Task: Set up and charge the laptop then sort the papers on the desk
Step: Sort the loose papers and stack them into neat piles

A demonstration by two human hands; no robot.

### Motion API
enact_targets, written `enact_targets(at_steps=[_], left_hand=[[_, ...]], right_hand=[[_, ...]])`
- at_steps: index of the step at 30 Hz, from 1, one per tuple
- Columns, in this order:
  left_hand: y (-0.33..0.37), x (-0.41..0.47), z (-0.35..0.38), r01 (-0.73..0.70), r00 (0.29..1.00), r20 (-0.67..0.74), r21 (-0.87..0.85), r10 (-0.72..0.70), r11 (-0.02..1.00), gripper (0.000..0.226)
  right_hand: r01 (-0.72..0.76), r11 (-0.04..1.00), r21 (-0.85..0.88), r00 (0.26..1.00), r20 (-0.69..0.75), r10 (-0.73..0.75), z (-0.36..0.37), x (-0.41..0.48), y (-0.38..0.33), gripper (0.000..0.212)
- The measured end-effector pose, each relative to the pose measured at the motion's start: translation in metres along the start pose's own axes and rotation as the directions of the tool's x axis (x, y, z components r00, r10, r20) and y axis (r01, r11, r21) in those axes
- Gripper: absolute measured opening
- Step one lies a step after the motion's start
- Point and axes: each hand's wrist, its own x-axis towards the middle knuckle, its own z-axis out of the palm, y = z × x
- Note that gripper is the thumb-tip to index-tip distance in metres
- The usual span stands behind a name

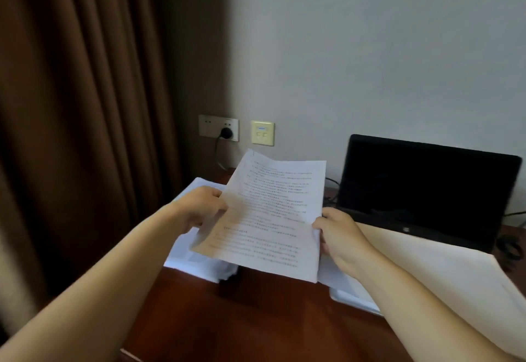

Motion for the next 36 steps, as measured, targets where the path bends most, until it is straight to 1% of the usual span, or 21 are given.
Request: enact_targets(at_steps=[3,5,6,8,10,12,14,15,17,20,23,25,26,27,29,32,34,36], left_hand=[[-0.028,0.003,-0.026,0.048,0.995,-0.089,0.079,-0.041,0.996,0.021],[-0.044,0.007,-0.041,0.053,0.985,-0.168,0.051,-0.044,0.997,0.018],[-0.052,0.008,-0.046,0.05,0.977,-0.211,0.034,-0.042,0.998,0.017],[-0.064,0.013,-0.054,0.045,0.955,-0.294,0.038,-0.032,0.998,0.015],[-0.074,0.017,-0.058,0.053,0.936,-0.351,0.077,-0.022,0.996,0.017],[-0.082,0.022,-0.059,0.093,0.927,-0.374,0.124,-0.041,0.988,0.024],[-0.088,0.025,-0.057,0.15,0.919,-0.391,0.21,-0.058,0.966,0.032],[-0.091,0.026,-0.055,0.169,0.914,-0.402,0.247,-0.058,0.954,0.034],[-0.096,0.028,-0.049,0.181,0.904,-0.425,0.287,-0.045,0.941,0.035],[-0.099,0.028,-0.044,0.191,0.888,-0.46,0.315,-0.027,0.93,0.041],[-0.095,0.029,-0.04,0.16,0.879,-0.474,0.388,0.047,0.908,0.05],[-0.084,0.026,-0.033,0.098,0.875,-0.463,0.45,0.138,0.888,0.049],[-0.076,0.024,-0.028,0.048,0.871,-0.451,0.473,0.195,0.88,0.044],[-0.068,0.022,-0.02,-0.011,0.865,-0.434,0.489,0.253,0.872,0.038],[-0.047,0.017,-0.002,-0.15,0.854,-0.367,0.503,0.368,0.851,0.028],[-0.014,0.006,0.038,-0.38,0.831,-0.178,0.51,0.527,0.772,0.023],[0.004,0.001,0.069,-0.538,0.775,-0.028,0.496,0.631,0.682,0.022],[0.019,-0.003,0.101,-0.68,0.695,0.139,0.445,0.705,0.583,0.023]], right_hand=[[-0.075,0.996,0.051,0.995,0.07,0.071,0.041,0.006,-0.005,0.022],[-0.101,0.992,0.076,0.99,0.105,0.092,0.063,0.01,-0.007,0.018],[-0.104,0.991,0.083,0.988,0.119,0.094,0.073,0.01,-0.008,0.02],[-0.096,0.991,0.091,0.989,0.122,0.085,0.089,0.015,-0.009,0.021],[-0.069,0.996,0.051,0.994,0.086,0.064,0.102,0.02,-0.009,0.021],[-0.045,0.998,-0.033,0.998,0.045,0.046,0.111,0.025,-0.008,0.028],[-0.03,0.981,-0.189,0.999,0.038,0.038,0.115,0.028,-0.004,0.036],[-0.012,0.962,-0.273,0.999,0.047,0.026,0.117,0.031,-0.002,0.037],[0.054,0.91,-0.412,0.997,0.065,-0.03,0.12,0.036,0.002,0.032],[0.166,0.804,-0.571,0.986,0.074,-0.151,0.121,0.042,0.007,0.02],[0.22,0.739,-0.637,0.975,0.112,-0.194,0.119,0.044,0.013,0.013],[0.267,0.724,-0.636,0.963,0.138,-0.234,0.111,0.04,0.012,0.009],[0.295,0.716,-0.632,0.953,0.148,-0.263,0.105,0.036,0.01,0.006],[0.323,0.705,-0.631,0.943,0.154,-0.294,0.097,0.032,0.008,0.003],[0.363,0.686,-0.631,0.926,0.16,-0.343,0.073,0.023,0.005,0.004],[0.388,0.66,-0.644,0.915,0.184,-0.358,0.023,0.005,0.004,0.011],[0.396,0.614,-0.683,0.909,0.195,-0.369,-0.015,-0.006,0.007,0.013],[0.377,0.586,-0.717,0.915,0.192,-0.354,-0.055,-0.017,0.015,0.013]])
